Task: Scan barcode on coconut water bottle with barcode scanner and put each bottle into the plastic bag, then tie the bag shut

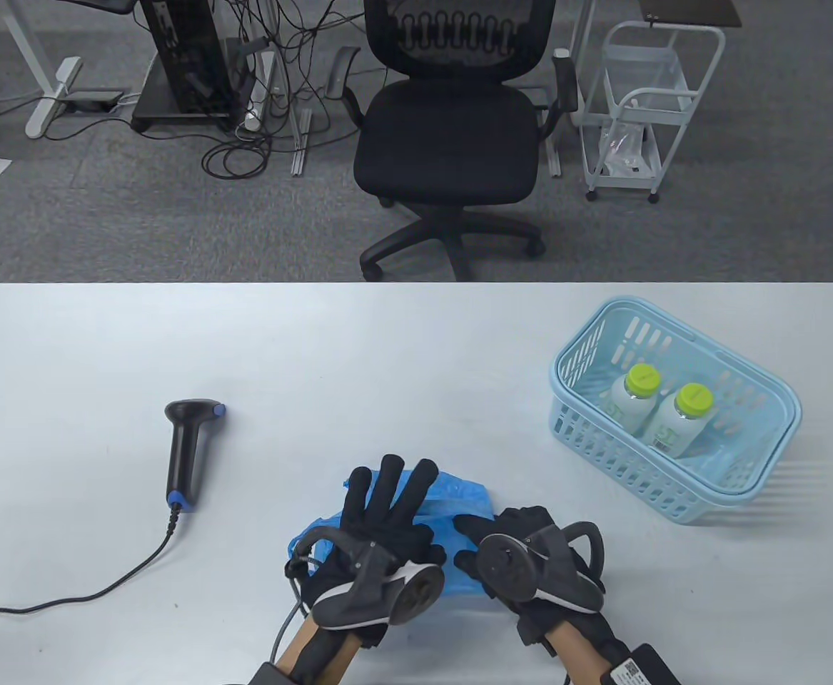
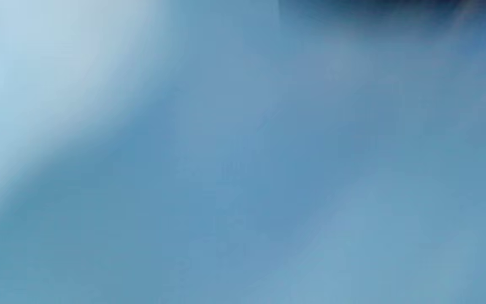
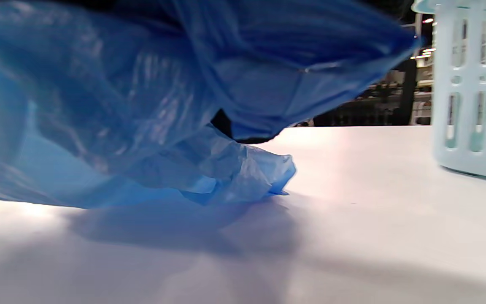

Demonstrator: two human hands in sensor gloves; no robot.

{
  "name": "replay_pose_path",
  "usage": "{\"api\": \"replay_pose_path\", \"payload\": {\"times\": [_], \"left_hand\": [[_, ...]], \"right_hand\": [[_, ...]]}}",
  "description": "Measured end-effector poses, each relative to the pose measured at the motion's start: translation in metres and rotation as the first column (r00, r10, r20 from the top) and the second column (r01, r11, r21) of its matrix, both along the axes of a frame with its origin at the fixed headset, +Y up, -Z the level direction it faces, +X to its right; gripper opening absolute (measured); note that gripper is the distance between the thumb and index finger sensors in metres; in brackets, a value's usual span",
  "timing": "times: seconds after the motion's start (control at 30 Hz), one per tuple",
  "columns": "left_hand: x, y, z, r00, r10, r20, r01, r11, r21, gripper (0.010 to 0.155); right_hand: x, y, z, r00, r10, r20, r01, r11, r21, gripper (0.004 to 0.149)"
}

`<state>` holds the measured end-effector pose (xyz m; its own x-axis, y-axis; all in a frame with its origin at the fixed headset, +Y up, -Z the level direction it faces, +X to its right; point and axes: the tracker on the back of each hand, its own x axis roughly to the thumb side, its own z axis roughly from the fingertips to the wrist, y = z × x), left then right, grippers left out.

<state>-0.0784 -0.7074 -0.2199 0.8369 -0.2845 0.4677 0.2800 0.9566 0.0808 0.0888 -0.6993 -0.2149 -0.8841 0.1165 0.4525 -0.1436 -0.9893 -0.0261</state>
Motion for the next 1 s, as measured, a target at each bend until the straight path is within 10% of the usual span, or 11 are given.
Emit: {"api": "replay_pose_path", "payload": {"times": [0.27, 0.47, 0.57, 0.7, 1.0], "left_hand": [[-0.07, -0.034, -0.05, 0.904, 0.057, -0.423, -0.088, 0.995, -0.055, 0.079], [-0.09, -0.017, -0.044, 0.726, 0.614, -0.309, -0.639, 0.769, 0.028, 0.064], [-0.082, -0.007, -0.04, 0.753, 0.606, -0.257, -0.632, 0.775, -0.023, 0.06], [-0.055, -0.003, -0.029, 0.793, 0.582, -0.179, -0.605, 0.787, -0.125, 0.058], [-0.016, 0.003, -0.006, 0.742, 0.662, -0.109, -0.641, 0.653, -0.403, 0.063]], "right_hand": [[-0.019, 0.005, 0.016, 0.989, 0.1, -0.105, -0.111, 0.988, -0.103, 0.068], [-0.009, -0.011, 0.002, 0.881, 0.468, 0.068, -0.454, 0.877, -0.156, 0.092], [0.002, 0.003, 0.007, 0.881, 0.438, 0.179, -0.451, 0.892, 0.04, 0.079], [-0.014, 0.021, 0.026, 0.95, 0.31, 0.03, -0.311, 0.935, 0.17, 0.052], [-0.023, -0.029, -0.006, 0.87, 0.486, 0.083, -0.478, 0.873, -0.101, 0.063]]}}
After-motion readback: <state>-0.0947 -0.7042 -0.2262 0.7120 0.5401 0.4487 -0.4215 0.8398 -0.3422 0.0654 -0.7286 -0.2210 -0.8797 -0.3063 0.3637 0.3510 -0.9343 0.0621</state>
